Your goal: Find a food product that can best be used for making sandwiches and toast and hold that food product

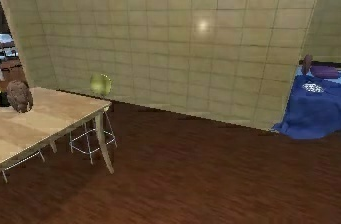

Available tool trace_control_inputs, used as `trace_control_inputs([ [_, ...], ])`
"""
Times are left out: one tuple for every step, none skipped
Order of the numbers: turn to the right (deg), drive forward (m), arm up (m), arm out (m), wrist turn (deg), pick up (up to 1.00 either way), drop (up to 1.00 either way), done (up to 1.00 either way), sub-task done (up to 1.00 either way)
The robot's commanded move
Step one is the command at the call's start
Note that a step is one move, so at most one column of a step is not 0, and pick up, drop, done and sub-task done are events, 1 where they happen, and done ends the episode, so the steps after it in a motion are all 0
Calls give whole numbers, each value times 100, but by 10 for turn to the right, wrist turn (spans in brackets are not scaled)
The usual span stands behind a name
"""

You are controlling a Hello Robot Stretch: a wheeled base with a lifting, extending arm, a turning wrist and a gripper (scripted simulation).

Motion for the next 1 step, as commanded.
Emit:
trace_control_inputs([
  [0, 100, 0, 0, 0, 0, 0, 0, 0],
])
